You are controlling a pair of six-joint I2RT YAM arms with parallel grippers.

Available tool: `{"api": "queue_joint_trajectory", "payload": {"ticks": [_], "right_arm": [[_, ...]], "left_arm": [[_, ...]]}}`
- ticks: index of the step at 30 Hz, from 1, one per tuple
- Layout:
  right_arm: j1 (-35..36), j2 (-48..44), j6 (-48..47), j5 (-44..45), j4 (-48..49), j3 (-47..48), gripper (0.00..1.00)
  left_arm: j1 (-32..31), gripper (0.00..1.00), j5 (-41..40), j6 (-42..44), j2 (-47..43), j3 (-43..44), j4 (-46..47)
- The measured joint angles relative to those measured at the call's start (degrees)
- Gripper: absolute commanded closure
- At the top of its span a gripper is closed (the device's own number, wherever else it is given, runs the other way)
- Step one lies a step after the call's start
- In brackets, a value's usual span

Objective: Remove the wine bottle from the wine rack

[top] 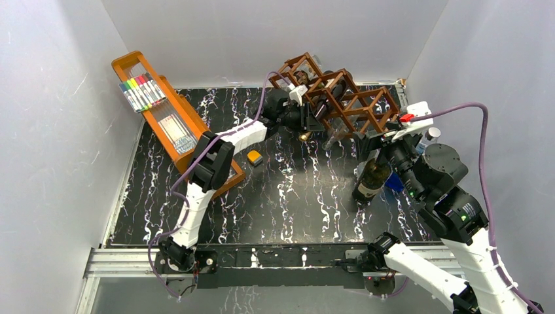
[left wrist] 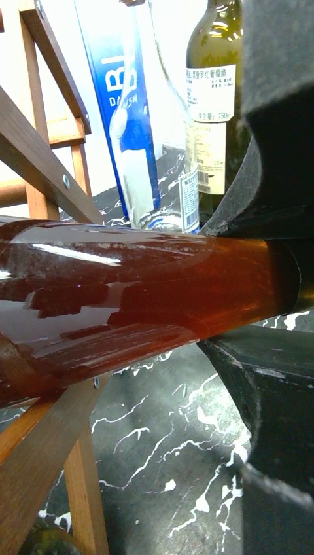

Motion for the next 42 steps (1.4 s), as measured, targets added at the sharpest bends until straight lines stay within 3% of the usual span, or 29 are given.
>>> {"api": "queue_joint_trajectory", "payload": {"ticks": [9,18,42], "right_arm": [[0.00,0.07,-0.15,-0.07,0.07,-0.07,0.02],[0.00,1.64,-0.15,-1.38,0.44,-0.76,0.02],[0.00,4.63,-0.59,-2.36,1.81,-1.25,0.02]], "left_arm": [[0.02,1.00,0.11,-0.46,-3.08,-4.35,0.59],[0.17,1.00,-0.81,-1.11,-3.72,-0.17,-9.92],[0.33,1.00,1.18,-3.85,-20.41,-20.13,-9.92]]}}
